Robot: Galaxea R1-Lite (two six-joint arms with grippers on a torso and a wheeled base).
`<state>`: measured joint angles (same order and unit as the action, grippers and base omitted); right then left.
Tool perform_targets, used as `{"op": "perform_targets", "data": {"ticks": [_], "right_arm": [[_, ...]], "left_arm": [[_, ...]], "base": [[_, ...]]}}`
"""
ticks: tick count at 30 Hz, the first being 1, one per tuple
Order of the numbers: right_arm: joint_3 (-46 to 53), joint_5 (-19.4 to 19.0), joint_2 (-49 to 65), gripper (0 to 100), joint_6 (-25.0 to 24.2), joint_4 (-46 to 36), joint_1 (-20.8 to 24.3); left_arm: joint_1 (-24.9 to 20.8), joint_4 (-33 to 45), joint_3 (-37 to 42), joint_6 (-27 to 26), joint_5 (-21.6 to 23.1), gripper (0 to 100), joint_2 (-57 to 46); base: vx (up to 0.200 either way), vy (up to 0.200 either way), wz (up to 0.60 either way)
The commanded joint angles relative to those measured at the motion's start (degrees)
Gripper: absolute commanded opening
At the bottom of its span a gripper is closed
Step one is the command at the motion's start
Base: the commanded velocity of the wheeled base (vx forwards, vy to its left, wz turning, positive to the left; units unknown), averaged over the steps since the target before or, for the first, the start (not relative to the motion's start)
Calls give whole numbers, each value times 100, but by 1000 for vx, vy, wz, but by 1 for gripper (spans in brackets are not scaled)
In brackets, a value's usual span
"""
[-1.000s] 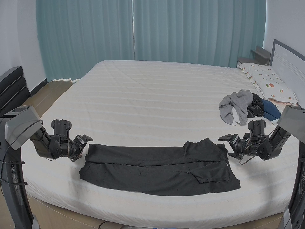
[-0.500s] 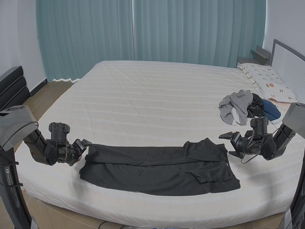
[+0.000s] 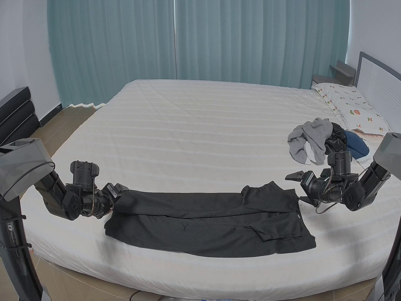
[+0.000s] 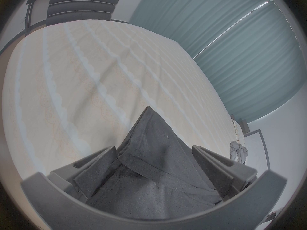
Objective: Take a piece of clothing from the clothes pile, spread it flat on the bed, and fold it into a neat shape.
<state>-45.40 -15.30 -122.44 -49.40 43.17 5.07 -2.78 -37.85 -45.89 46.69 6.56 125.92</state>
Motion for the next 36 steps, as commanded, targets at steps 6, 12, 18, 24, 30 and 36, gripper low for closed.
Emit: {"op": "perform_targets", "data": {"ticks": [6, 12, 18, 24, 30, 36], "right_arm": [[75, 9, 502, 100, -184, -353, 310], [13, 18, 493, 100, -193, -810, 512], [-101, 62, 379, 100, -184, -1223, 539], [-285, 396, 19, 100, -193, -1416, 715], [-382, 466, -148, 100, -378, -1408, 811], [-488, 475, -271, 100, -474, -1416, 802]], "left_arm": [[-12, 23, -26, -11, -5, 0, 117], [-3, 23, -35, -2, -14, 0, 65], [-3, -64, -26, 24, -23, 0, -67], [-3, -504, 27, 139, -199, 0, -173], [-3, -671, 45, 209, -304, 0, -252], [-3, -680, 80, 209, -296, 0, -340]], "base": [[0, 0, 0], [0, 0, 0], [0, 0, 0], [0, 0, 0], [0, 0, 0], [0, 0, 0]]}}
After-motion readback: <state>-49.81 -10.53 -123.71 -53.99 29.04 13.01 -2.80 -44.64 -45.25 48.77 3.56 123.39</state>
